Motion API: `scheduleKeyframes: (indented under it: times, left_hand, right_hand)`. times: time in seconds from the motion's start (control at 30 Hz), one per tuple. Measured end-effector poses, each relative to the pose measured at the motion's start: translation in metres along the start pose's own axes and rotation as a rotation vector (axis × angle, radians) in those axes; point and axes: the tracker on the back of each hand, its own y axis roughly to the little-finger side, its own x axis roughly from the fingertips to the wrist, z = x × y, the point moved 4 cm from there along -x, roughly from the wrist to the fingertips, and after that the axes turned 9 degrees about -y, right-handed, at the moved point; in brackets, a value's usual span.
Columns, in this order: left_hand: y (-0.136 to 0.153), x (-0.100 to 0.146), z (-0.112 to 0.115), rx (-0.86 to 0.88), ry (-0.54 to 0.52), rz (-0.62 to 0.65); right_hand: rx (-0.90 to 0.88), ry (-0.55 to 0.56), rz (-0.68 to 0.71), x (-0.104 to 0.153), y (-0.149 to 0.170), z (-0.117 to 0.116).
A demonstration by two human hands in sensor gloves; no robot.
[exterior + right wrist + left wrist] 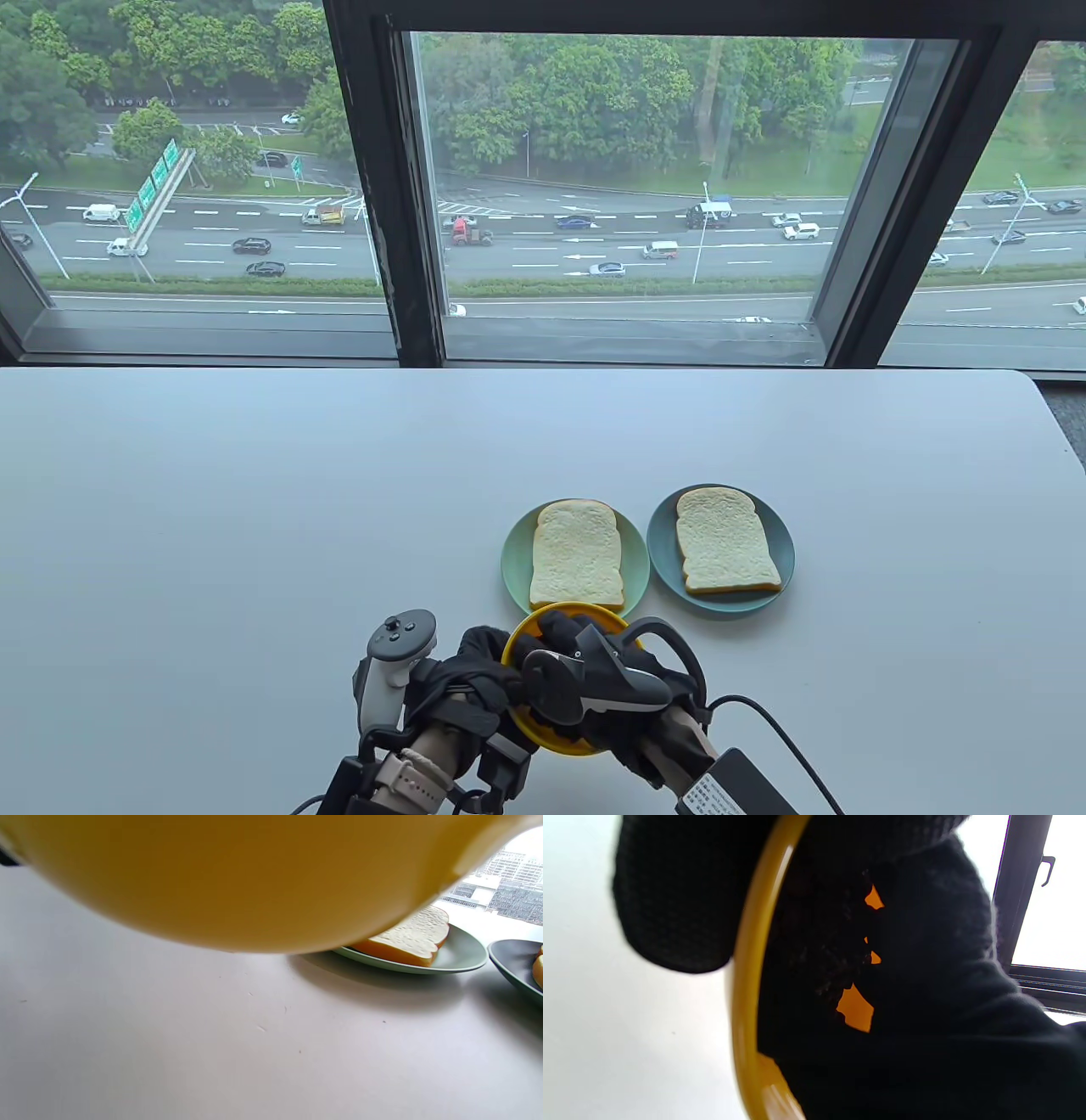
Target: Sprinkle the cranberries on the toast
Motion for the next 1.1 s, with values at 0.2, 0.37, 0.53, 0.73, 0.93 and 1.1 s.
scheduleKeyframes:
  times: [0.2,0.37,0.53,0.73,0.93,1.1]
  left_hand:
    - [0.007,-0.002,0.001,0.074,0.027,-0.034]
    - [0.014,-0.008,-0.009,0.103,-0.004,-0.065]
    - [0.014,-0.011,-0.012,0.084,-0.022,-0.072]
    - [0.017,-0.012,-0.016,0.082,-0.035,-0.094]
    - [0.022,-0.015,-0.012,0.066,-0.009,-0.115]
    - [0.022,-0.016,-0.010,0.064,0.007,-0.114]
  right_hand:
    - [0.055,0.004,0.003,-0.014,-0.006,0.004]
    - [0.058,0.121,0.038,-0.018,-0.009,0.015]
    - [0.024,0.170,0.086,-0.017,-0.004,0.018]
    - [-0.064,0.192,0.132,-0.009,0.011,0.027]
    - [-0.169,0.186,0.184,-0.010,0.027,0.046]
    - [-0.277,0.183,0.184,-0.035,0.045,0.065]
